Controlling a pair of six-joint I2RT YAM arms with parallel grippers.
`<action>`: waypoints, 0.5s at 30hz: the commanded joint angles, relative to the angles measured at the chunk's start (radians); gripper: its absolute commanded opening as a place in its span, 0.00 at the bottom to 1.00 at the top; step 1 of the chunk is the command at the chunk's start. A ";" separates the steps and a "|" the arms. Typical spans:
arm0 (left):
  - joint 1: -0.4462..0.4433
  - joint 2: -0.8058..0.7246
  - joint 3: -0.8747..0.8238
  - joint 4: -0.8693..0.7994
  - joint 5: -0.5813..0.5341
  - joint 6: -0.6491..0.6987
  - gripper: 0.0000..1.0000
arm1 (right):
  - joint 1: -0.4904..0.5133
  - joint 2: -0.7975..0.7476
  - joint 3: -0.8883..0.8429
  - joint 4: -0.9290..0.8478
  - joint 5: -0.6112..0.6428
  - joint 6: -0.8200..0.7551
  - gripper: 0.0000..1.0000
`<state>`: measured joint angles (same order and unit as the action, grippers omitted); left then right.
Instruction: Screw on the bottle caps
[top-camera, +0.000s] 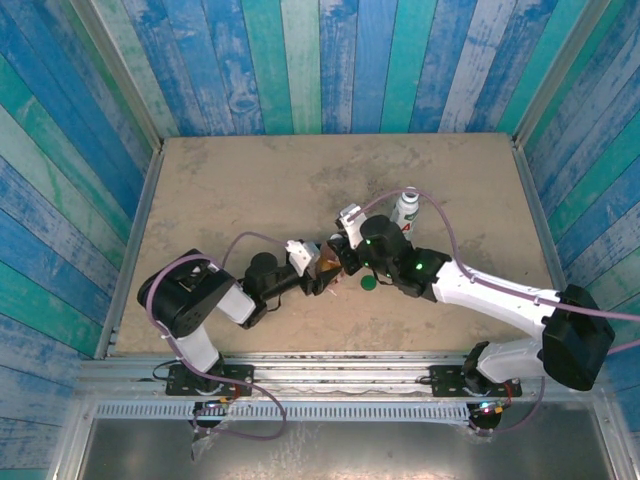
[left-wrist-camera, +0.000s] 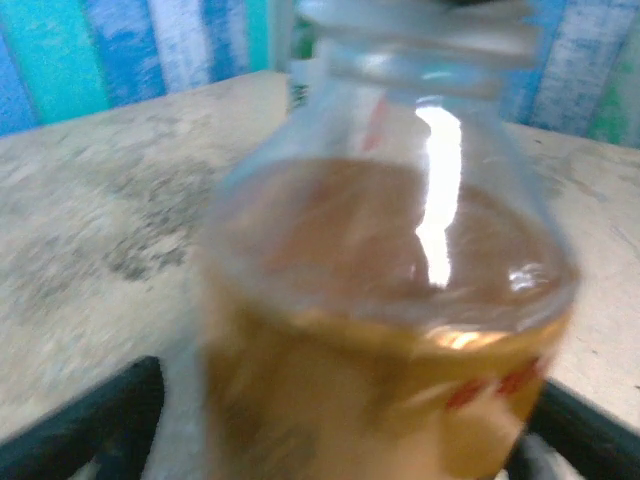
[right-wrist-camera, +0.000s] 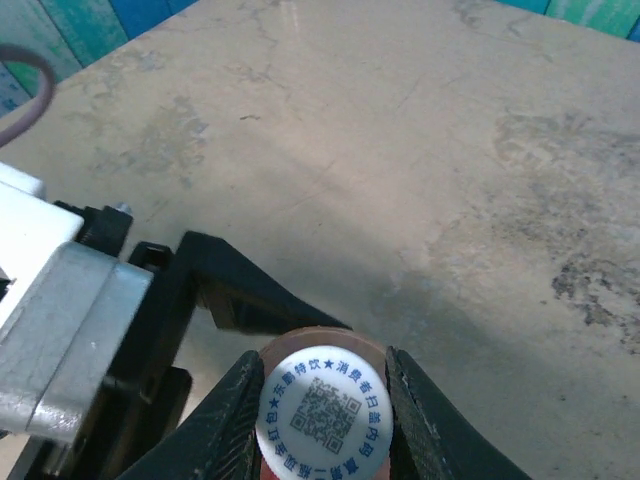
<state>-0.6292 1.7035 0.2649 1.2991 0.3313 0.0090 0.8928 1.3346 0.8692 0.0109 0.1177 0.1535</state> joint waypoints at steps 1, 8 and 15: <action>0.012 -0.027 -0.012 0.020 -0.086 0.002 0.97 | -0.004 0.036 0.012 -0.117 0.039 -0.047 0.26; 0.013 -0.043 -0.044 0.055 -0.116 0.002 0.94 | -0.003 0.061 0.039 -0.114 0.000 -0.096 0.26; 0.013 -0.157 -0.070 -0.080 -0.162 0.003 0.94 | -0.025 0.074 0.070 -0.151 0.006 -0.126 0.26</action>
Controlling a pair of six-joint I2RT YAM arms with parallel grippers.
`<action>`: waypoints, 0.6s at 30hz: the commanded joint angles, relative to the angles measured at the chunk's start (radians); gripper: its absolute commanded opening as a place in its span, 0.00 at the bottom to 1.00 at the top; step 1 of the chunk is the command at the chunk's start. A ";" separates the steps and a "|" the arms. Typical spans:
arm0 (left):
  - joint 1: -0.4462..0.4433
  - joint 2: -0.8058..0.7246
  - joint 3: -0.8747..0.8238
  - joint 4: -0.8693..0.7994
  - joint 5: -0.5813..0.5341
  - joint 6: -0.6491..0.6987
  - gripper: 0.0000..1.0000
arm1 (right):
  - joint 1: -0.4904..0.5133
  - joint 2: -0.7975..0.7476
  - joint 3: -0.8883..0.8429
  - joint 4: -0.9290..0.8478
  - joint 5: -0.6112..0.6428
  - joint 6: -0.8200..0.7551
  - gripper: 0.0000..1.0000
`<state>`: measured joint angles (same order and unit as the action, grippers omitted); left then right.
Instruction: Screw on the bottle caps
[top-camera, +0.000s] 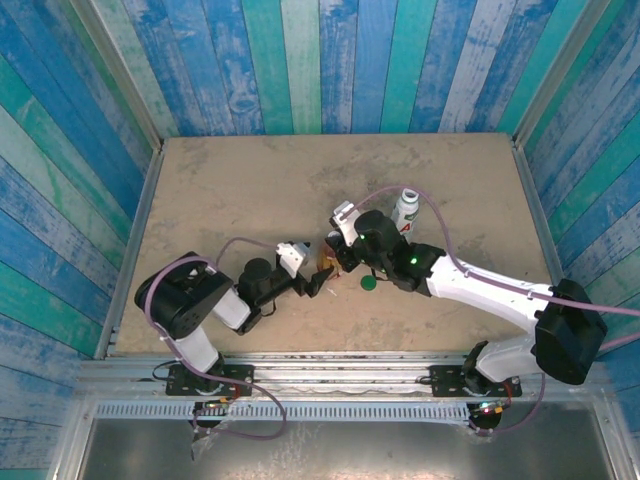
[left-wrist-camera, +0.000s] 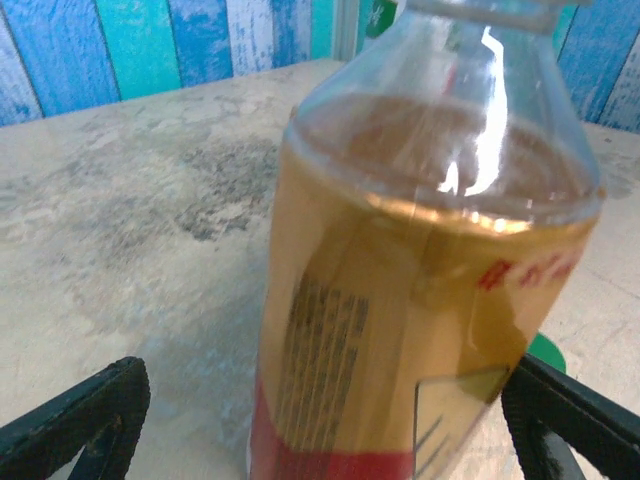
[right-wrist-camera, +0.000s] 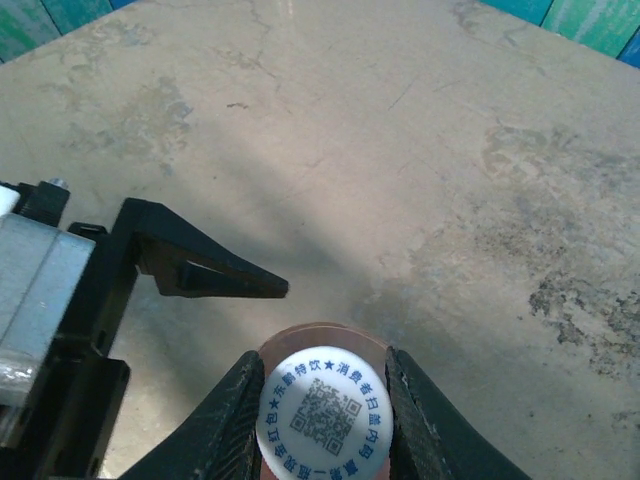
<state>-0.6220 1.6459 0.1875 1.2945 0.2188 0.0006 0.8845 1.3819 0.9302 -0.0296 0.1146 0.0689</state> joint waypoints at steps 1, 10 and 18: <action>0.006 -0.123 0.015 -0.120 -0.053 0.018 0.94 | -0.019 0.029 0.012 -0.112 0.001 -0.043 0.26; 0.005 -0.206 -0.021 -0.115 -0.262 -0.021 0.94 | -0.043 0.070 0.061 -0.138 -0.040 -0.067 0.26; 0.006 -0.160 0.049 -0.180 -0.178 0.018 0.94 | -0.047 0.086 0.080 -0.147 -0.068 -0.099 0.26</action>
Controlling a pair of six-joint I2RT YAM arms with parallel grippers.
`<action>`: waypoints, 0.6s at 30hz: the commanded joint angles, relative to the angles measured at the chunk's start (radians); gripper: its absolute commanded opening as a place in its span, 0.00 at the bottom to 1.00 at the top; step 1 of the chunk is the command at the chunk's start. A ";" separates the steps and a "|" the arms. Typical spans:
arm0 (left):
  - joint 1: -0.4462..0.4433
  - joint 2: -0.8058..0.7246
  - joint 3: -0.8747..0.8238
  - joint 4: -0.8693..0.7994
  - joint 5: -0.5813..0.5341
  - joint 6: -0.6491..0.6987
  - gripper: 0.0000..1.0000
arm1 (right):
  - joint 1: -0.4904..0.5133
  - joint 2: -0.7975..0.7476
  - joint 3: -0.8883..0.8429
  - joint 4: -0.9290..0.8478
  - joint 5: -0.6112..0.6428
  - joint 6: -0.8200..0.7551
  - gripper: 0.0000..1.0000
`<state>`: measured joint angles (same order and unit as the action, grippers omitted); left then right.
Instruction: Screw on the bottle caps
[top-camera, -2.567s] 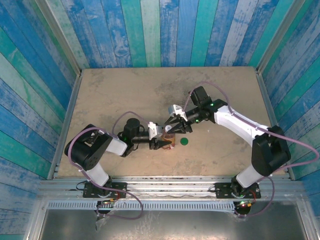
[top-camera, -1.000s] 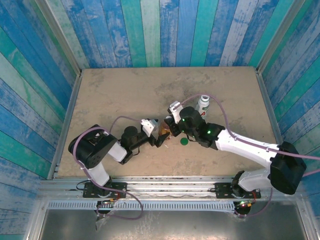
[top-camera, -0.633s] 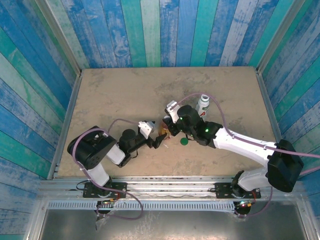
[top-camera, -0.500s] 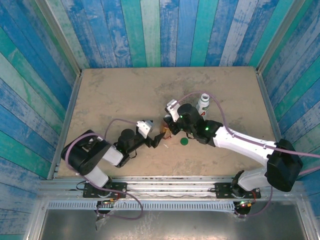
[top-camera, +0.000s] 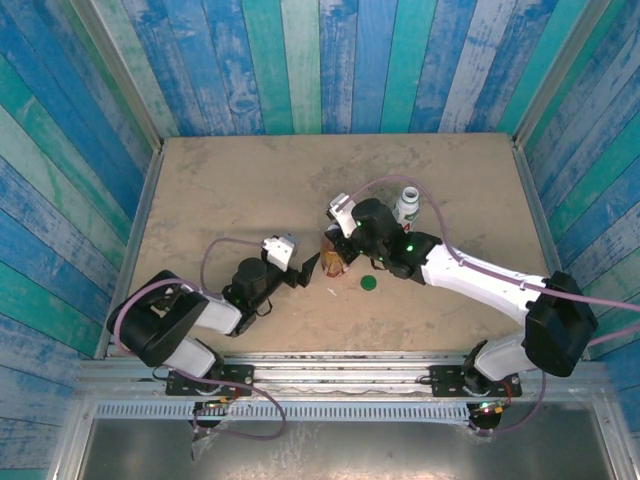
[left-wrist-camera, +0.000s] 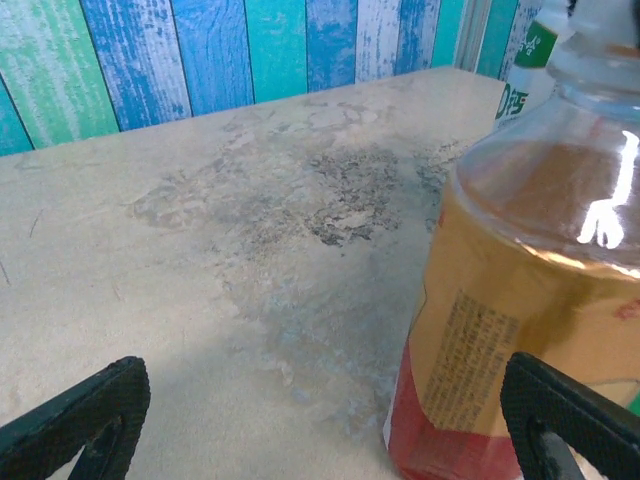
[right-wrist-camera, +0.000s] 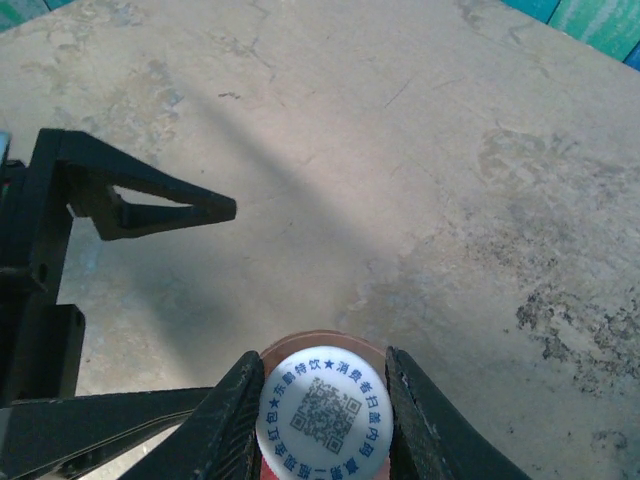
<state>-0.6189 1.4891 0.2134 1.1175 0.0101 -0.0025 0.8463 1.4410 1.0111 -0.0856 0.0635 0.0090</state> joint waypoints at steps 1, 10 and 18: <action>0.003 0.010 -0.001 0.070 0.041 0.027 0.94 | -0.011 0.028 0.000 -0.088 -0.024 -0.042 0.27; 0.002 0.091 0.013 0.179 0.309 0.083 0.94 | -0.087 0.054 0.005 -0.105 -0.344 -0.277 0.27; 0.002 0.181 0.101 0.151 0.426 0.130 0.94 | -0.196 0.079 0.051 -0.210 -0.665 -0.442 0.26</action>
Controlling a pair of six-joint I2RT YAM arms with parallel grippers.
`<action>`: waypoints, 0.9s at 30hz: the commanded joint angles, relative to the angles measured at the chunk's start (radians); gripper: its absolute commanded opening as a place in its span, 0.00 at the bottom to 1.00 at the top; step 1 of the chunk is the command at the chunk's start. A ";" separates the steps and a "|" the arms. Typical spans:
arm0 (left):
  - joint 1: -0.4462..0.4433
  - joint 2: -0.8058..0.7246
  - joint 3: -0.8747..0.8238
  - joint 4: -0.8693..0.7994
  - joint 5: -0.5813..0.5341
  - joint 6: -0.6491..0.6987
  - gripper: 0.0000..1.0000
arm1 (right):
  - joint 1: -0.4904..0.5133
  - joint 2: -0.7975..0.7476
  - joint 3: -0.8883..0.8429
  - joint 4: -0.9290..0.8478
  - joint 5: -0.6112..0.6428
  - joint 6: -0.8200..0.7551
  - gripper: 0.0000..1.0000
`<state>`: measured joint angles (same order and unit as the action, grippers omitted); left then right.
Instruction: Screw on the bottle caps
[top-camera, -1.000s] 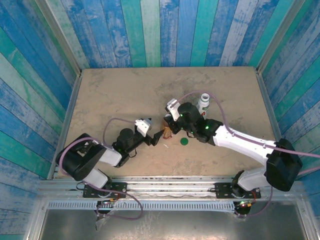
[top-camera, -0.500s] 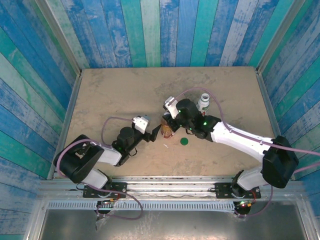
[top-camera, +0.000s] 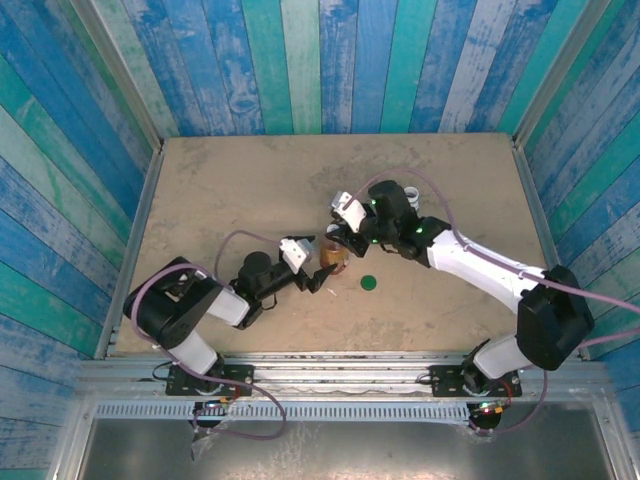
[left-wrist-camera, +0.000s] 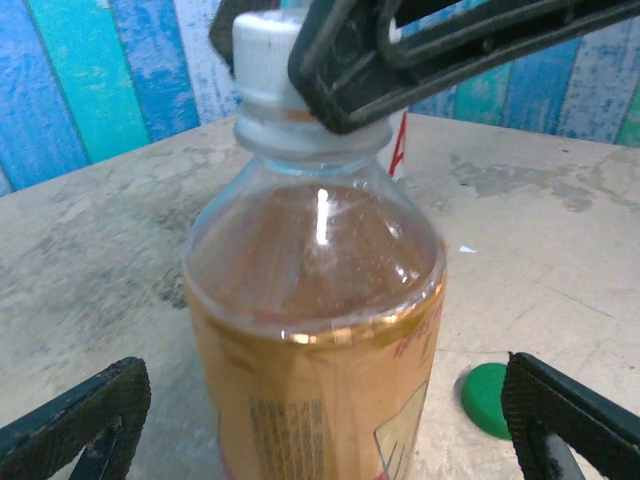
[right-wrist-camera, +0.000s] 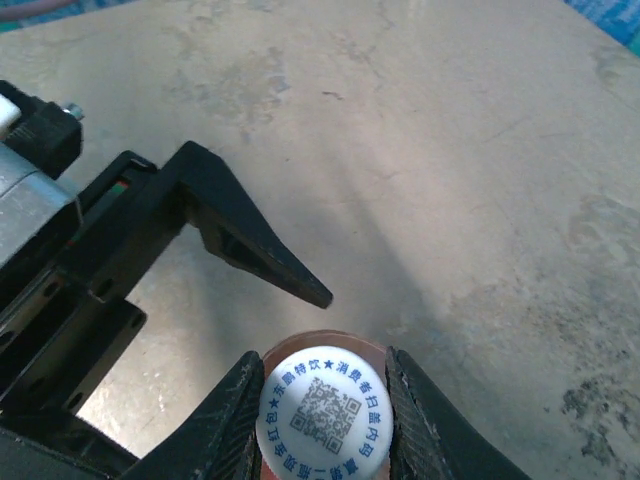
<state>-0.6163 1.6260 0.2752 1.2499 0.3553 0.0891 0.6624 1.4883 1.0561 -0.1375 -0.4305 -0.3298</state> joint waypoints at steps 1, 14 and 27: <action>-0.002 0.055 0.056 0.006 0.095 0.045 0.94 | -0.018 0.036 0.014 -0.169 -0.199 -0.120 0.25; -0.001 0.143 0.125 0.005 0.162 0.059 0.84 | -0.054 0.077 0.068 -0.225 -0.225 -0.163 0.25; -0.001 0.106 0.116 0.018 0.111 0.044 0.67 | 0.038 -0.042 -0.093 0.061 0.257 0.297 0.27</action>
<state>-0.6163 1.7428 0.3965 1.2427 0.4877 0.1207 0.6724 1.4723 1.0412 -0.1555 -0.4606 -0.2577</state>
